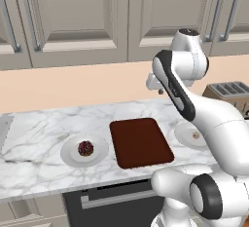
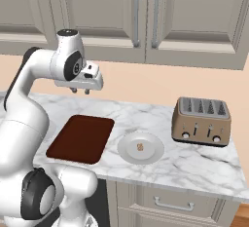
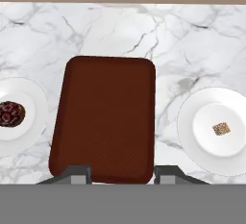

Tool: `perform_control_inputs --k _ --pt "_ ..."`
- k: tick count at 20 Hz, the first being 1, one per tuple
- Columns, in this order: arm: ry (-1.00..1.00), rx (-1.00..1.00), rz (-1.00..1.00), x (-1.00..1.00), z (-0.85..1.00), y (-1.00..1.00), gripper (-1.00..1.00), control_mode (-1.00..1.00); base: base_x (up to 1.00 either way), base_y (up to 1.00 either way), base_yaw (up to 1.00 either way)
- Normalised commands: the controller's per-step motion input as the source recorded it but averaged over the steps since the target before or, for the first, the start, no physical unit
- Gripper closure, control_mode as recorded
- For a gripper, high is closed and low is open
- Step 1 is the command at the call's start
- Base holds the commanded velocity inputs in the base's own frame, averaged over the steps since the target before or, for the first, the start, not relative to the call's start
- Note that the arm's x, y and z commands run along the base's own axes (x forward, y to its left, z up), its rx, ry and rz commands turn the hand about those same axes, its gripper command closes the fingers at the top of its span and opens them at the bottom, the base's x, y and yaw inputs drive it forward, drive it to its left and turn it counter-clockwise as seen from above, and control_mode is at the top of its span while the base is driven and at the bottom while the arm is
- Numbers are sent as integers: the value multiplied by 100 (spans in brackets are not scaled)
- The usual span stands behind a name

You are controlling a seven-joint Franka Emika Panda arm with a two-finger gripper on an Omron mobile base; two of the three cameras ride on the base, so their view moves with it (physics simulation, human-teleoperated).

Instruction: Move the dessert items from the plates to the tray.

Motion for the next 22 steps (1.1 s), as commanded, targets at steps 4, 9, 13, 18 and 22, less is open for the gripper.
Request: perform_control_inputs --k 4,9,13,18,22 --pt "1 0 0 -5 0 13 -100 -100 0 0 0" --pt "0 1 4 -28 -5 31 -100 -100 0 0 0" --pt "0 8 8 -33 -23 47 -100 -100 0 0 0" --pt "0 9 10 -15 -26 59 -100 -100 0 0 0" --pt "1 0 7 0 -26 82 -100 -100 0 0 0"
